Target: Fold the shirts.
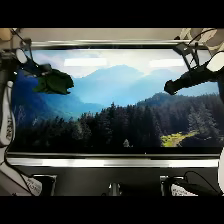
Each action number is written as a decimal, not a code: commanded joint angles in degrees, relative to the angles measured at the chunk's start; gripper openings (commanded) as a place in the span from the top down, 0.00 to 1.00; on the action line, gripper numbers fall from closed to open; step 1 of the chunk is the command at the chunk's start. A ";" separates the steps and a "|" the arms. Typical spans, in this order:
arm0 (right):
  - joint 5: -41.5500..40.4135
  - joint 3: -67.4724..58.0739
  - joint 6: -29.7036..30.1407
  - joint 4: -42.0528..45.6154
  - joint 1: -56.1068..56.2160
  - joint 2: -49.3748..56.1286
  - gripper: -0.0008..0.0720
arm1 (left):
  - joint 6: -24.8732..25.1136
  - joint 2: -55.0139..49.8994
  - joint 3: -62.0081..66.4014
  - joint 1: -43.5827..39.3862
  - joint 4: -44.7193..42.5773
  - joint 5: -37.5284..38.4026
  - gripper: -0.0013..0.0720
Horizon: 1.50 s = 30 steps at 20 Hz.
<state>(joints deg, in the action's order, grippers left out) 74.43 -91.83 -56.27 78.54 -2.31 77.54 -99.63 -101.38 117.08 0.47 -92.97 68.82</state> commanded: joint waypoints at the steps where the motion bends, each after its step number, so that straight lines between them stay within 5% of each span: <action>1: -0.94 -7.02 0.66 2.32 0.02 -4.13 0.07 | 2.10 16.83 0.04 -4.81 0.02 -5.05 0.93; 8: 3.28 -11.98 -1.22 2.32 0.02 -19.06 0.07 | 1.64 37.55 -4.11 -26.23 0.02 -6.86 0.93; 13: 16.15 -11.96 -3.06 4.72 0.02 -22.71 0.07 | 0.17 34.03 -19.28 -40.44 -0.07 -6.95 0.93; 18: 22.25 -8.41 -4.59 4.22 0.02 -18.29 0.07 | -4.24 27.69 -39.95 -42.64 -0.66 -6.93 0.93; 26: 2.84 23.12 -3.37 -19.10 0.98 -4.22 0.07 | -9.07 26.51 -53.27 -38.12 -0.61 -4.74 0.93; 30: -5.55 29.29 -3.98 -22.05 6.38 5.60 0.07 | -8.81 26.51 -53.27 -38.05 -0.42 -3.28 0.93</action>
<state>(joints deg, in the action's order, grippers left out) 76.07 -67.83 -59.96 61.52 0.95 76.82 -108.22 -74.76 64.55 -37.87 -93.45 64.10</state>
